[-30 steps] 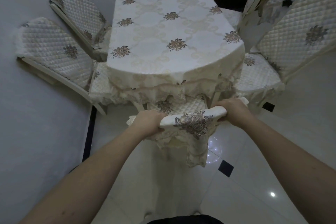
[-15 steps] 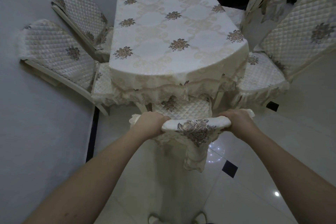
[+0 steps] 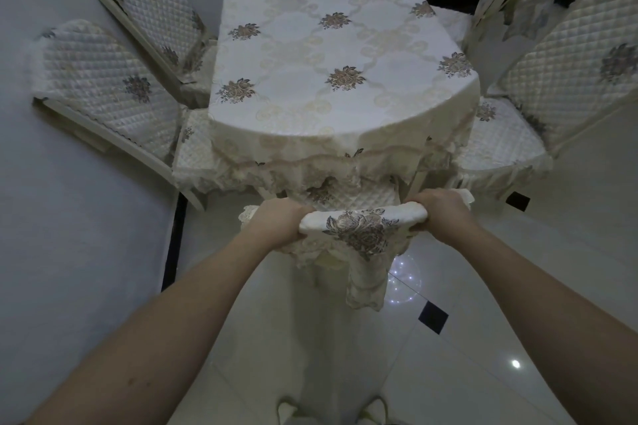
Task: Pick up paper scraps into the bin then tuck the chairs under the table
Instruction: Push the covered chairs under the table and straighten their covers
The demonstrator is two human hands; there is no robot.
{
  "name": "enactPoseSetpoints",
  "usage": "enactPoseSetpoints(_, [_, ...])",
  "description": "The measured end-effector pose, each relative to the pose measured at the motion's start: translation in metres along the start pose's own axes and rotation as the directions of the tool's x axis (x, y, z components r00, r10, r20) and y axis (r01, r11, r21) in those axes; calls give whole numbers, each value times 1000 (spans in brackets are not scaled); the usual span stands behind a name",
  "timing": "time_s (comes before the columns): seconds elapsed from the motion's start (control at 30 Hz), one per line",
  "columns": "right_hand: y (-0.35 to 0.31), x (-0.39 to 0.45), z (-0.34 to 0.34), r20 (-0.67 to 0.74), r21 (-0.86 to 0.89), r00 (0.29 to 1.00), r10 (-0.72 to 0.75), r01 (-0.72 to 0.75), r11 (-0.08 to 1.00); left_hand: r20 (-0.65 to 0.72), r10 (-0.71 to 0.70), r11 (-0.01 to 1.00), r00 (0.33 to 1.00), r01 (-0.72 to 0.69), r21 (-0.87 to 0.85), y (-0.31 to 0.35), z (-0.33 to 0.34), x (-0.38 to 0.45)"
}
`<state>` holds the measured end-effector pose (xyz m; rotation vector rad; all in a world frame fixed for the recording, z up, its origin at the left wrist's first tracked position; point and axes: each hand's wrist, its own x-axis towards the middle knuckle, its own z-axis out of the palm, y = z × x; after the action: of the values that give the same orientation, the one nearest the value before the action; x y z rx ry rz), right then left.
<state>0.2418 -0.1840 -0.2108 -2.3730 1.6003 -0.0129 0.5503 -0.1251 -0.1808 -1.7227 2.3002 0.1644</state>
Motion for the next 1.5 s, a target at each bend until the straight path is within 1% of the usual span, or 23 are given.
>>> enactPoseSetpoints(0.23, [14,2,2,59,-41,998,4,-1,999,-24,-27,999,999,26,-40,17,11,7])
enactPoseSetpoints(0.33, [15,5,-3,80,-74,997,-21,27,997,-28,-47,997,998,46,-58,17,12,9])
enactPoseSetpoints(0.47, [25,7,-6,64,-59,997,-52,56,997,-26,-60,996,998,58,-67,24,15,13])
enactPoseSetpoints(0.63, [27,10,-10,51,-41,998,-30,32,999,-27,-41,998,999,39,-44,29,9,17])
enactPoseSetpoints(0.8, [20,7,-5,50,-63,999,9,-5,998,33,-38,999,999,37,12,23,8,16])
enactPoseSetpoints(0.87, [14,5,-3,39,-68,999,-5,7,998,57,-59,998,997,59,-2,18,8,15])
enactPoseSetpoints(0.97, [15,5,1,13,-21,999,-31,31,999,74,-94,996,993,94,1,16,10,15])
enactPoseSetpoints(1.03, [20,6,2,19,0,998,-53,54,999,63,-99,995,993,99,7,18,11,16])
enactPoseSetpoints(1.17, [27,9,0,26,-20,997,-78,79,997,48,-85,996,995,84,13,23,10,19])
enactPoseSetpoints(1.37, [25,8,-2,13,-19,1000,-23,24,1000,17,-27,999,999,28,-28,20,8,17])
enactPoseSetpoints(1.5, [21,7,-3,28,-111,999,44,-40,993,11,-9,998,1000,10,-55,17,11,19])
